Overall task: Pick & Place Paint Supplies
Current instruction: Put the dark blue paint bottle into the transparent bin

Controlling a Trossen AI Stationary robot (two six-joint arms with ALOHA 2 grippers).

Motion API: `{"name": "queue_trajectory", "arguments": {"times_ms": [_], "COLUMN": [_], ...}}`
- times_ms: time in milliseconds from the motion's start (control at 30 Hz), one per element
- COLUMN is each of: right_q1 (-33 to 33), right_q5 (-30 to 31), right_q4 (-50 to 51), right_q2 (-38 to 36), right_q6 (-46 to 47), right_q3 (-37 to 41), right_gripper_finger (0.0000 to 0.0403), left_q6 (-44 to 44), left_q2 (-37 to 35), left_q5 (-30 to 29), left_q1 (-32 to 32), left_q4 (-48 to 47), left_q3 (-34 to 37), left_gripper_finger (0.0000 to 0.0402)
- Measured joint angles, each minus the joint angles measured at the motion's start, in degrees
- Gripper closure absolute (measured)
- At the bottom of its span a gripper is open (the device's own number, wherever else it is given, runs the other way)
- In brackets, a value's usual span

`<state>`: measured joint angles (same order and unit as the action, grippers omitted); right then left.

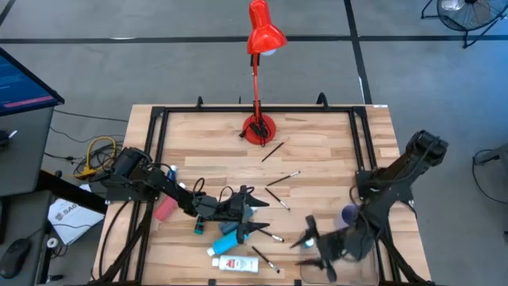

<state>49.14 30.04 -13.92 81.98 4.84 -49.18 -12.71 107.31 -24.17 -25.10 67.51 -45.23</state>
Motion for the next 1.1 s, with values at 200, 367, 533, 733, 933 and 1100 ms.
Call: {"name": "queue_trajectory", "arguments": {"times_ms": [200, 367, 533, 733, 933, 1100], "right_q1": [-3.86, -6.79, -6.36, -7.52, -13.1, -17.01], "right_q5": [-0.06, -0.03, -0.17, -1.51, -11.37, -18.05], "right_q4": [2.54, 7.44, 12.58, 11.75, 2.37, 2.58], "right_q2": [-7.29, -13.35, -18.06, -21.34, -22.39, -21.85], "right_q6": [1.05, -0.67, -0.49, -1.36, -2.45, -2.13], "right_q3": [2.33, 2.33, 3.14, 6.82, 12.96, 14.18], "right_gripper_finger": [0.0194, 0.0194, 0.0194, 0.0194, 0.0194, 0.0194], "left_q6": [-0.28, -3.87, -8.34, -11.62, -9.03, -5.94], "left_q2": [0.0, -3.37, -12.05, -17.66, -20.22, -20.11], "left_q5": [-0.31, -4.55, -6.72, -8.84, -9.53, -11.19], "left_q1": [0.02, 1.05, 2.52, 1.85, 1.31, 1.9], "left_q4": [-0.4, -5.85, -24.64, -29.44, -29.98, -32.4], "left_q3": [0.0, 0.02, -0.04, -0.17, -0.09, -0.01], "left_gripper_finger": [0.0106, 0.0106, 0.0106, 0.0106, 0.0106, 0.0106]}}
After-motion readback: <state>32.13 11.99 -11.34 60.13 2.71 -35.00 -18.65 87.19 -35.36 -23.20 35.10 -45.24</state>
